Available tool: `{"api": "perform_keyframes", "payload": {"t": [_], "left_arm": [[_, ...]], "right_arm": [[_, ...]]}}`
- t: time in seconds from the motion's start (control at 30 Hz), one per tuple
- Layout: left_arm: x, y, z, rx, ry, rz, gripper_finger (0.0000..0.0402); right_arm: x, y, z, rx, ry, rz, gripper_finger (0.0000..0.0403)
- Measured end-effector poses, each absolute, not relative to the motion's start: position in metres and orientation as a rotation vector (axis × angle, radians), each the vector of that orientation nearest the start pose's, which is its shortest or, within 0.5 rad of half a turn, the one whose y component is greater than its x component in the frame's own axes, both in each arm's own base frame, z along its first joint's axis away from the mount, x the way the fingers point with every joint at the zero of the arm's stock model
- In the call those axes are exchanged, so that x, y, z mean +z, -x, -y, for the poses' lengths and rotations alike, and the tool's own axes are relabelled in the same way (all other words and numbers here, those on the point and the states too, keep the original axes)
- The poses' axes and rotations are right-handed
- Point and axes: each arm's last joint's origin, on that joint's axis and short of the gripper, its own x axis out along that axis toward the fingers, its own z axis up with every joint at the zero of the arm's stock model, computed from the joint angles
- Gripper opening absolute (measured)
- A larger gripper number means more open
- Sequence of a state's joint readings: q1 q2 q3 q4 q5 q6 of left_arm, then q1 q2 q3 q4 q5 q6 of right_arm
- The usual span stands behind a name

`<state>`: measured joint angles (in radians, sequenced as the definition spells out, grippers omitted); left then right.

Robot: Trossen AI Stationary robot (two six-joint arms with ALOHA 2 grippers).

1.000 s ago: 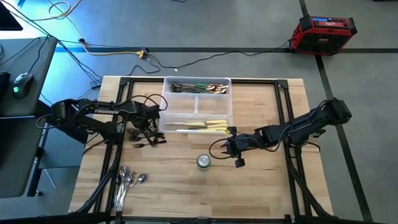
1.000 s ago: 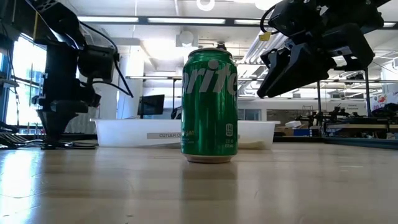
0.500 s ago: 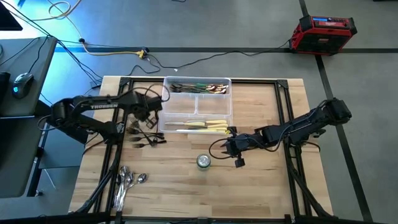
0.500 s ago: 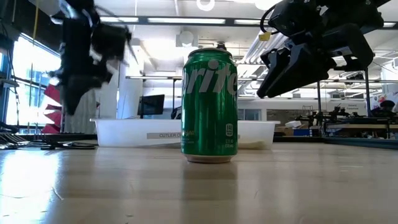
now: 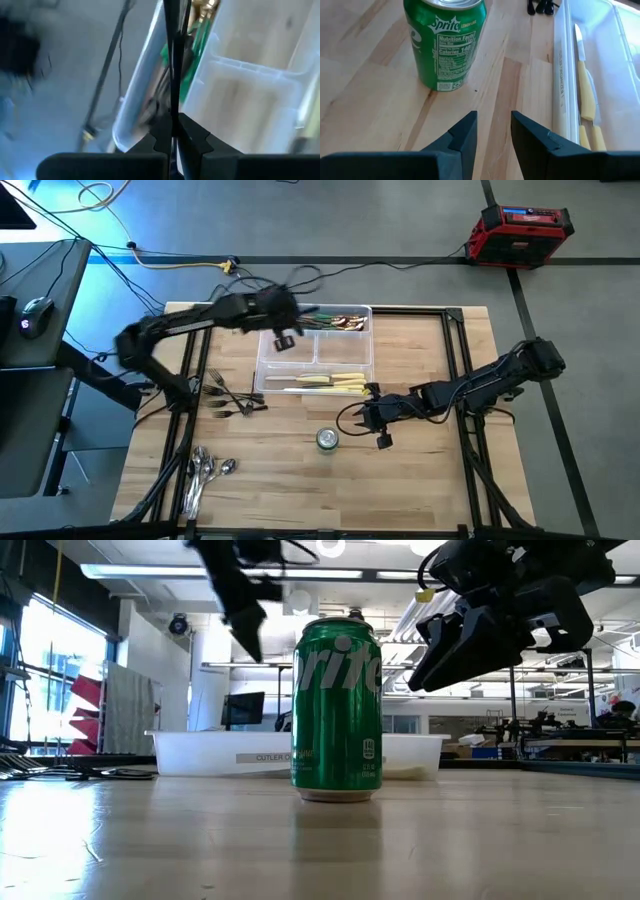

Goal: Sort silverware
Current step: Put the black fork into the silverware tray

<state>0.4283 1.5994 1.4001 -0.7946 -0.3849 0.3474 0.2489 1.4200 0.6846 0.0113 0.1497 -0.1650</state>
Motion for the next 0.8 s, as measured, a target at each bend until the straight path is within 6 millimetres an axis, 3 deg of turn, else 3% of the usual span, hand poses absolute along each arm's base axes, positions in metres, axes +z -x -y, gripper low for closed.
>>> {"api": "perform_keyframes", "payload": {"t": [0.2, 0.43, 0.63, 0.8], "left_arm": [[0.245, -0.342, -0.187, 0.369, -0.503, -1.373, 0.0], [0.196, -0.35, -0.219, 0.257, -0.543, -1.496, 0.0], [0.191, -0.34, -0.239, 0.302, -0.463, -1.487, 0.0003], [0.193, -0.334, -0.242, 0.31, -0.427, -1.497, 0.0032]], "right_arm": [[0.18, -0.266, -0.063, 0.15, 0.293, -0.713, 0.0103], [0.177, -0.264, -0.063, 0.136, 0.258, -0.759, 0.0103], [0.177, -0.263, -0.063, 0.138, 0.264, -0.763, 0.0103], [0.177, -0.263, -0.062, 0.148, 0.287, -0.761, 0.0103]]}}
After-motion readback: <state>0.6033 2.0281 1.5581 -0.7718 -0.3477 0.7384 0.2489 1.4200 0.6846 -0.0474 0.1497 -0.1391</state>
